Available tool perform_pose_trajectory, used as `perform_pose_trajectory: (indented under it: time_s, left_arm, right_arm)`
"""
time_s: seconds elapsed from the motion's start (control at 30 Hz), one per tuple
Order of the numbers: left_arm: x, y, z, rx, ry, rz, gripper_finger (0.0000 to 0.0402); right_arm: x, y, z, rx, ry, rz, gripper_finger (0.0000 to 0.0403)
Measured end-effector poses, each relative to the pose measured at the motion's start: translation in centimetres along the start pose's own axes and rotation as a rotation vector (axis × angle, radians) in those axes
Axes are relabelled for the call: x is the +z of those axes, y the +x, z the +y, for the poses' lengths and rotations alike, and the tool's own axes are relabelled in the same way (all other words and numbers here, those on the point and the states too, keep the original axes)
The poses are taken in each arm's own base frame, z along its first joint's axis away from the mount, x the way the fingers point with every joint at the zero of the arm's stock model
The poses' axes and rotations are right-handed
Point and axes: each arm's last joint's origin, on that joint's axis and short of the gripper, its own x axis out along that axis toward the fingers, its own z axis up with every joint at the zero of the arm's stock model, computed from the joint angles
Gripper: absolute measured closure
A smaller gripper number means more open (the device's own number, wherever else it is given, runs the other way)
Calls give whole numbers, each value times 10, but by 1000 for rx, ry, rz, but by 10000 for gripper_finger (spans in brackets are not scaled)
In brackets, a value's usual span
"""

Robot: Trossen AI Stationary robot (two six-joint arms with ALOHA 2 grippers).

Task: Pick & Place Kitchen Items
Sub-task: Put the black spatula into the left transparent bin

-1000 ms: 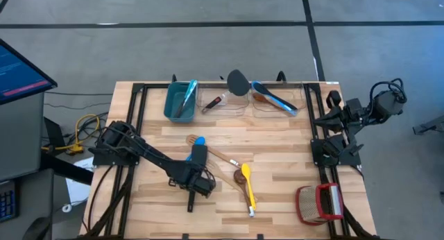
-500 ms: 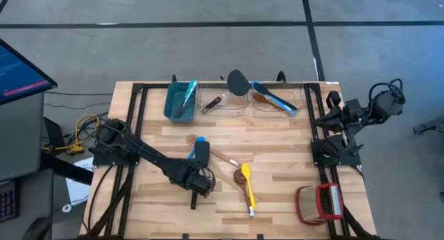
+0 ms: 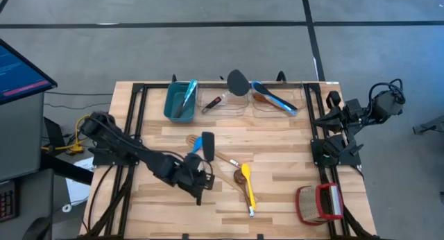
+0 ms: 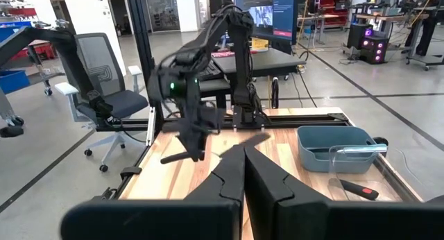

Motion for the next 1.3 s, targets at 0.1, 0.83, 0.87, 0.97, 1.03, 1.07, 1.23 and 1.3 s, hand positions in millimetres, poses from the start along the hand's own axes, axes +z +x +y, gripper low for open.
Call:
perform_pose_trajectory:
  time_s: [0.1,0.83,0.87,0.97,1.03,1.07,1.23,1.3]
  left_arm:
    - [7,-15,-8,-114,34,-63,318]
    - [61,-68,-59,-555,315,-566,317]
    - [67,-66,-58,-541,322,-581,317]
    - [84,-60,-58,-494,343,-627,317]
    - [96,-57,-56,-460,357,-657,317]
    - [103,-56,-55,-445,368,-669,317]
    - [145,-54,-47,-391,407,-726,317]
    - [162,-56,-42,-371,415,-744,317]
  right_arm:
    - [0,0,0,0,0,0,403]
    - [0,0,0,0,1,-1,403]
    - [0,0,0,0,1,-1,403]
    - [0,0,0,0,2,-2,403]
    - [0,0,0,-11,11,-6,403]
    - [1,0,-1,-24,21,-8,403]
    - [1,0,-3,-103,71,-20,403]
    - [1,0,-3,-112,84,-23,403]
